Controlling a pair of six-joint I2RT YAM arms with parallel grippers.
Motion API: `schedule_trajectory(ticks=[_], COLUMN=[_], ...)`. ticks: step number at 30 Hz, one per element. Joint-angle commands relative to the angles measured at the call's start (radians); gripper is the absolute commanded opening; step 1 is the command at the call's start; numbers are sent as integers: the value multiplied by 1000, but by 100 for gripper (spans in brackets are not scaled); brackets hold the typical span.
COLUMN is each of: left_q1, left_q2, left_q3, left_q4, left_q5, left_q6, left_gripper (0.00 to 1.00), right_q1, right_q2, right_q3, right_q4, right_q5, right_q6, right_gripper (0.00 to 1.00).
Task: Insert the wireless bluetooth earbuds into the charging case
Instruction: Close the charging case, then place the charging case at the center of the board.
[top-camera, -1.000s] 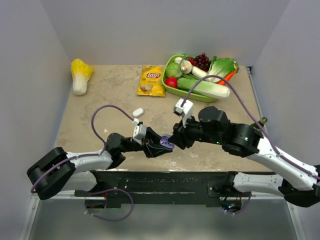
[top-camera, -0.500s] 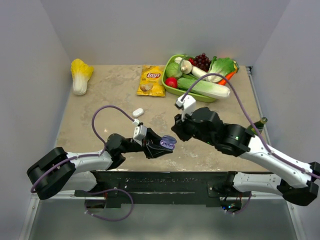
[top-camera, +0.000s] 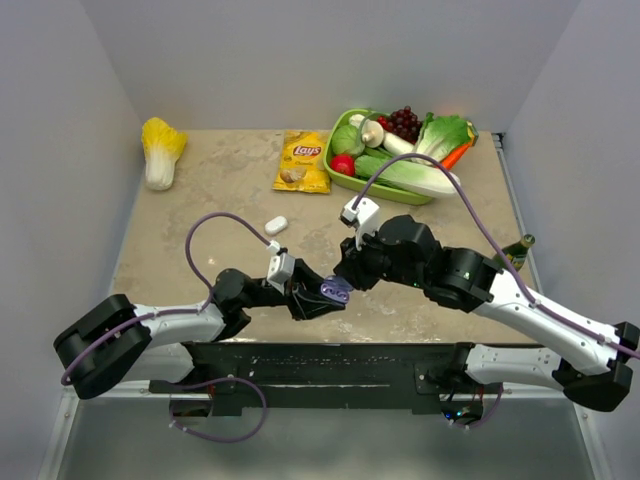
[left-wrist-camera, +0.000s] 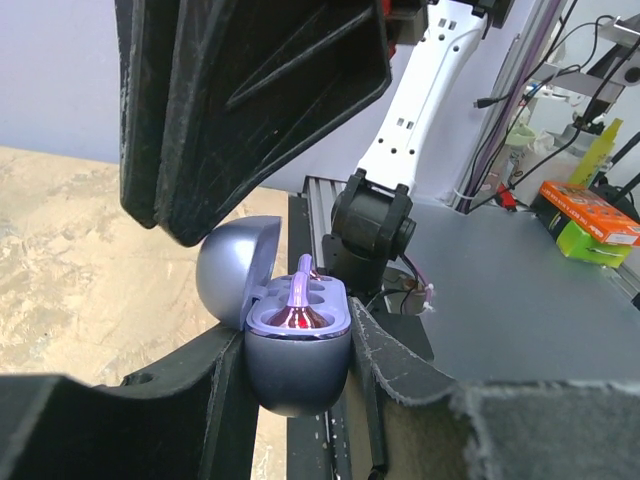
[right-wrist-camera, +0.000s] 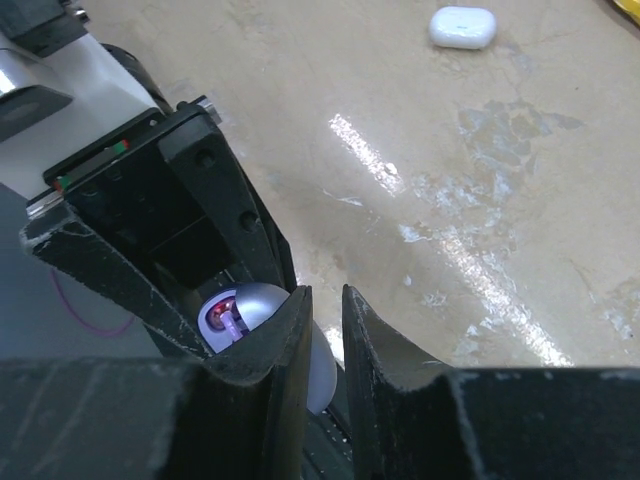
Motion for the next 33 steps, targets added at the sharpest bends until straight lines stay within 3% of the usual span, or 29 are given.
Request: schedule_trajectory(ticks=[1,8,11,12,15,16,20,26,33], left_q1=[0,0,0,0,1,1,24,142,240], left_q2=[-21,-32,-39,-42,-9,11,184,385,525], left_q3=[-2,-6,-6,-5,49,72,211,258,359], left_q4=[563,557,502,466,210,48,-268,-228,-349], left_q5=[-44,-70,-110,-136,-291,-367,-447,-426,-481], left_q6=[38,47,53,55,18,-4,-183,-312,-307], left_gripper=[0,0,0,0,0,0,0,0,0], right_q1=[4,4,4,4,2,4,4,4,2], right_q2=[1,-13,-57,-115,-219,-265,-283,-316,-338], right_q3=[9,-14,-20,-36,-180,-256,-378,-465,-546], right_q4=[8,10,11,22,153,189,272,286,330], right_q5=[-126,-125,84,280,429,458,541,578,601], right_q6=[-14,-11,44,96,141,147,200,251,299], right_gripper=[24,24,29,32,36,37,39,47,58])
